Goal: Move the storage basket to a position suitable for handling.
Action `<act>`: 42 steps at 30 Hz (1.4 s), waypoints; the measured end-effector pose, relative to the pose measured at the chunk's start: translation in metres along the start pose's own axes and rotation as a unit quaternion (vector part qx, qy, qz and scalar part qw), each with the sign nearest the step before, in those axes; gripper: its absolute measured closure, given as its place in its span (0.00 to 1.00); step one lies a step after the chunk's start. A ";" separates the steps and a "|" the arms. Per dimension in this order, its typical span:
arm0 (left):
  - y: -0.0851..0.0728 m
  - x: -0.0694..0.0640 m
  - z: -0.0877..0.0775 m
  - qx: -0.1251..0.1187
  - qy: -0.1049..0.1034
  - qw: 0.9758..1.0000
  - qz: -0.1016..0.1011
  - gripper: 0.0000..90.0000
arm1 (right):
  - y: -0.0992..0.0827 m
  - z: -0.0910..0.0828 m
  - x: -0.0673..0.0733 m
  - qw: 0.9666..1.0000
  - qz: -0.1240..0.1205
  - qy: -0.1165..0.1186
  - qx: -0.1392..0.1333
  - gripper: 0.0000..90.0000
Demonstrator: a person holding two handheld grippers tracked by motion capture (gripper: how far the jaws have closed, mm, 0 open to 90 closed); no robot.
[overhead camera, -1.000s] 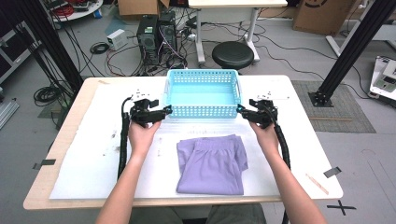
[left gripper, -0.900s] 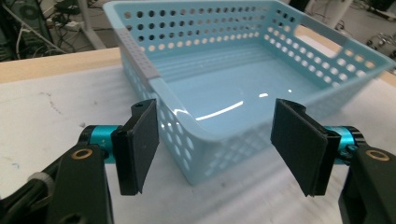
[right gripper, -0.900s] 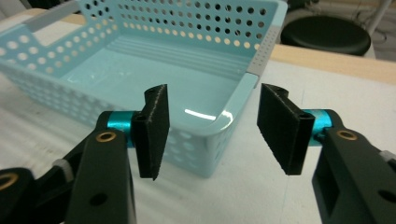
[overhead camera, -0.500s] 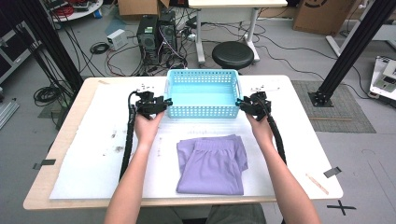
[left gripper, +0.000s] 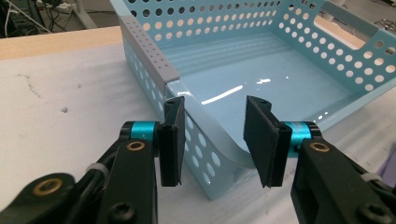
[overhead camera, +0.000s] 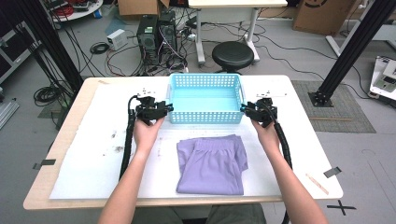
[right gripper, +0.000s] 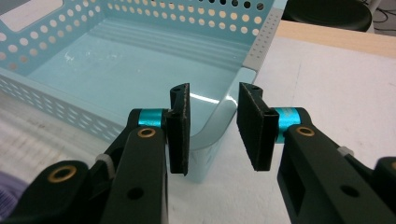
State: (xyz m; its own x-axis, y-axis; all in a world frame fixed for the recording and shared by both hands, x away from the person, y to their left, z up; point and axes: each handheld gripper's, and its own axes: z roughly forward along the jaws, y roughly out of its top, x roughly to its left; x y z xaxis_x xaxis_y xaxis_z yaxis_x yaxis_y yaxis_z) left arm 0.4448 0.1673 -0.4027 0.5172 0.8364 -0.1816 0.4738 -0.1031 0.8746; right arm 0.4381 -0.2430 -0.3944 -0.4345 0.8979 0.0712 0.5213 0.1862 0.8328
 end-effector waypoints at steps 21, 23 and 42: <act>-0.029 -0.003 0.001 -0.021 -0.056 0.998 0.036 0.42 | -0.031 0.005 0.001 0.997 -0.068 0.041 0.004 0.46; -0.031 -0.003 0.006 -0.014 -0.058 0.998 0.036 0.47 | -0.031 0.009 0.002 0.996 -0.078 0.044 0.004 0.53; -0.028 -0.010 0.000 -0.005 -0.030 0.995 0.091 0.67 | -0.031 -0.001 0.000 0.995 -0.092 0.032 0.000 0.64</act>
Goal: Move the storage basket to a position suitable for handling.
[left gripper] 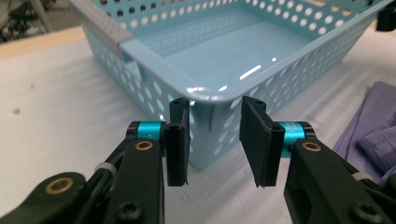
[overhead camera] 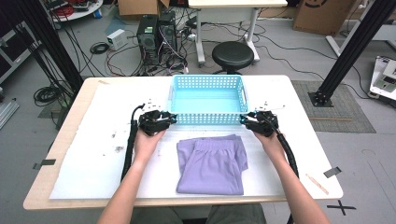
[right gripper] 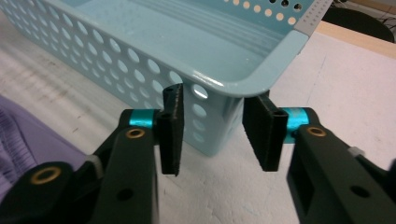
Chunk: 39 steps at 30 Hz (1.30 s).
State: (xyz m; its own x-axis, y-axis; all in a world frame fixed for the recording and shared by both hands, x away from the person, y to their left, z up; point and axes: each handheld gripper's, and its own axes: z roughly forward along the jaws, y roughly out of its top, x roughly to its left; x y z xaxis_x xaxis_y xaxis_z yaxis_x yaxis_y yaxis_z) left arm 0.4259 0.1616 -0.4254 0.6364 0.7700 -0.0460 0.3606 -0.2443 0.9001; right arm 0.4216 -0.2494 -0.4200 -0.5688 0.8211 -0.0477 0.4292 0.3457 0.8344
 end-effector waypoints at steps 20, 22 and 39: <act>0.000 -0.001 0.002 -0.008 -0.005 1.000 -0.002 0.70 | 0.000 -0.001 0.000 1.000 -0.010 -0.002 0.002 0.70; 0.001 -0.002 0.001 -0.003 -0.005 1.000 0.000 0.70 | -0.001 -0.002 0.000 1.000 -0.009 0.001 0.003 0.71; -0.003 -0.020 -0.013 0.012 -0.023 1.000 0.015 0.71 | -0.013 -0.027 0.006 1.000 -0.028 0.004 0.014 0.72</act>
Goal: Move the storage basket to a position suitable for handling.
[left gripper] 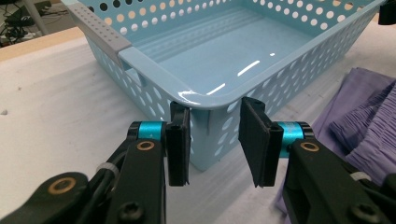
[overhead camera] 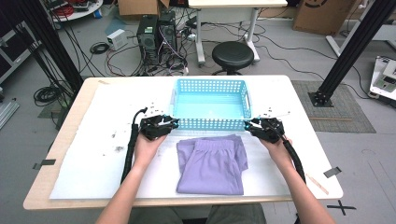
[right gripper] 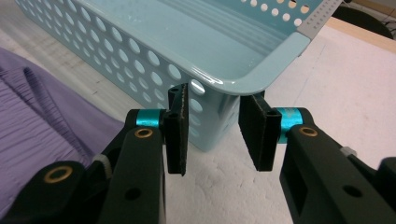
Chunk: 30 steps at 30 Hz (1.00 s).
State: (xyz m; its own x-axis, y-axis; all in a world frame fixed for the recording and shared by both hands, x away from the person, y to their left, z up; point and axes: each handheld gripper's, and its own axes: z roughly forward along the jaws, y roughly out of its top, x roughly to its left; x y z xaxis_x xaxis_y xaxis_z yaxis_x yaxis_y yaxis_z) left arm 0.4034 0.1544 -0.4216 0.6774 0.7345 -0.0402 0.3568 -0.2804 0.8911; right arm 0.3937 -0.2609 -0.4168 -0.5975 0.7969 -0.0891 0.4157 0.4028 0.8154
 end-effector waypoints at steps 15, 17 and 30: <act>-0.002 -0.011 -0.008 -0.007 0.019 1.000 -0.009 0.51 | -0.011 -0.011 0.004 1.000 0.012 -0.003 -0.013 0.57; -0.003 -0.012 -0.014 -0.016 0.030 0.999 -0.007 0.49 | -0.012 -0.014 0.004 1.000 0.018 -0.010 -0.017 0.52; -0.020 -0.034 -0.045 -0.023 -0.011 1.000 -0.016 0.43 | -0.025 -0.041 0.035 0.998 0.046 0.006 -0.044 0.46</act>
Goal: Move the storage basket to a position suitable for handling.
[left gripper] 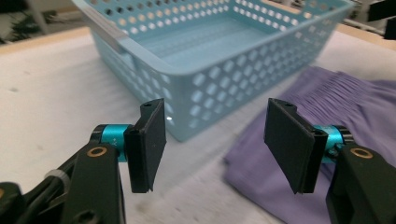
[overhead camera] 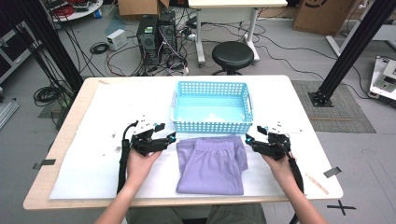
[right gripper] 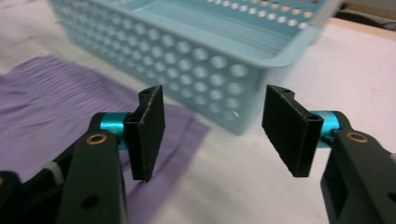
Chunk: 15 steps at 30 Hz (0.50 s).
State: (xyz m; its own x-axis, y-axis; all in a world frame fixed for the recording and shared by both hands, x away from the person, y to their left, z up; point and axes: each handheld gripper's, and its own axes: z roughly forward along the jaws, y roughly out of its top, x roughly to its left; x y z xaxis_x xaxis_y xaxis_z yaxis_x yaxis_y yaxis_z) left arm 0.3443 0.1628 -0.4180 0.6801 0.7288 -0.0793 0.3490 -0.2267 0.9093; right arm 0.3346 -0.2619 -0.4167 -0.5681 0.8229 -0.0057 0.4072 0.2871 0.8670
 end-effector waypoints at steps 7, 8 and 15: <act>-0.010 -0.023 0.004 0.021 -0.068 0.997 -0.013 0.49 | -0.004 0.004 0.025 0.998 -0.004 0.064 0.019 0.48; -0.010 -0.027 0.006 0.023 -0.073 0.997 -0.014 0.49 | -0.004 0.004 0.029 0.997 -0.004 0.068 0.024 0.49; -0.010 -0.045 0.025 0.060 -0.079 0.995 -0.020 0.49 | -0.003 0.024 0.041 0.996 0.003 0.065 0.068 0.54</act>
State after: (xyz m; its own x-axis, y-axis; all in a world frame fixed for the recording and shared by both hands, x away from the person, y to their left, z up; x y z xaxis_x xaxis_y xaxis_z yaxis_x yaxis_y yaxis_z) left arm 0.3267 0.1163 -0.4343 0.7534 0.6308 -0.1858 0.4462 -0.2827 0.8491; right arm 0.3273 -0.2168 -0.4319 -0.6496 0.7569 0.0711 0.4991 0.3540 0.7910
